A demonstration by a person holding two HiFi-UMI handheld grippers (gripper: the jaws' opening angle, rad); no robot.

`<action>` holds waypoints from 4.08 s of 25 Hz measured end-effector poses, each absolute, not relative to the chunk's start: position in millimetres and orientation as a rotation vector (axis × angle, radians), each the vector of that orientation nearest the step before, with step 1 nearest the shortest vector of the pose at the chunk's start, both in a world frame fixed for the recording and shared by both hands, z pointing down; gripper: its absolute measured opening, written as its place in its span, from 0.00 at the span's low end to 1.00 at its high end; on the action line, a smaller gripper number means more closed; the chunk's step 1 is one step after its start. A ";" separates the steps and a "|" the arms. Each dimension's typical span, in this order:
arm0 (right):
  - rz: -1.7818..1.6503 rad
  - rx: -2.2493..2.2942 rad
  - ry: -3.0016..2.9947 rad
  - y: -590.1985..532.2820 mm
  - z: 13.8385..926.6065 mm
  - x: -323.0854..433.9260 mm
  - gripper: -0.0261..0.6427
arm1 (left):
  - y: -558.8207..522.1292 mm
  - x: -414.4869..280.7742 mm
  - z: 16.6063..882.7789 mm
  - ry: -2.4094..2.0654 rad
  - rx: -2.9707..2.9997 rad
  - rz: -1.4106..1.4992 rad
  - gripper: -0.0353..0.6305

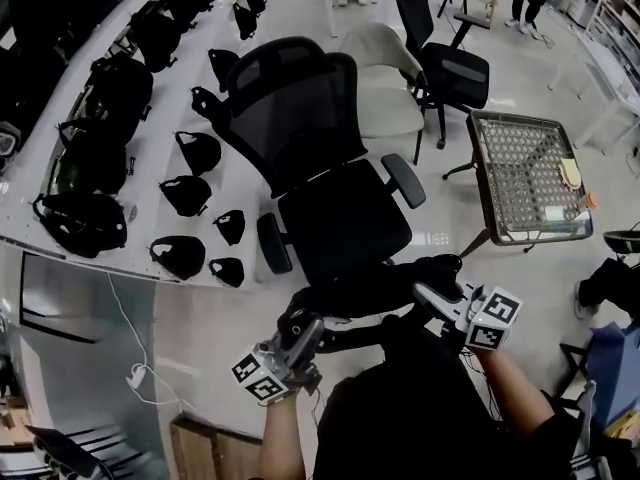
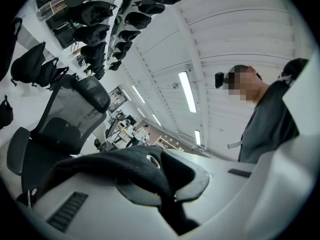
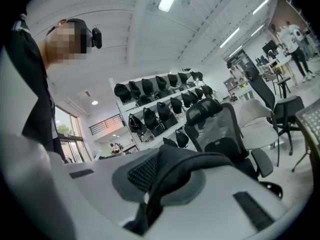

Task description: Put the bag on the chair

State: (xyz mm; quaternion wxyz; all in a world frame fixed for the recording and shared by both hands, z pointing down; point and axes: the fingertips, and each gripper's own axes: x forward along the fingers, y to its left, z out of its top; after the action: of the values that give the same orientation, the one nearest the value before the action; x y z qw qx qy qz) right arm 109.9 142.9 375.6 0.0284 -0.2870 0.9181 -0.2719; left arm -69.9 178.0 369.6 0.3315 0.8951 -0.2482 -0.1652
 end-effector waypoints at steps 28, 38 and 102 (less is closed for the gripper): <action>-0.964 -0.643 2.906 3.5 437.2 136.1 0.06 | 70.2 -33.4 428.4 -0.852 2.188 -0.406 0.09; -1.020 -0.651 2.928 -46.2 453.7 111.0 0.06 | 18.3 -60.3 447.2 -0.859 2.143 -0.438 0.09; -1.340 -0.898 2.918 -365.7 669.4 4.6 0.06 | -304.9 -179.5 652.8 -0.765 1.894 -0.388 0.09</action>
State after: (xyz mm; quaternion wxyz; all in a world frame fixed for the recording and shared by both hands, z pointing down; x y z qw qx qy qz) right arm 4.6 -365.7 669.4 -0.0961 -0.2681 0.8711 -0.4001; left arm -179.5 -304.9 652.8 0.5064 0.7855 -0.3174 -0.1607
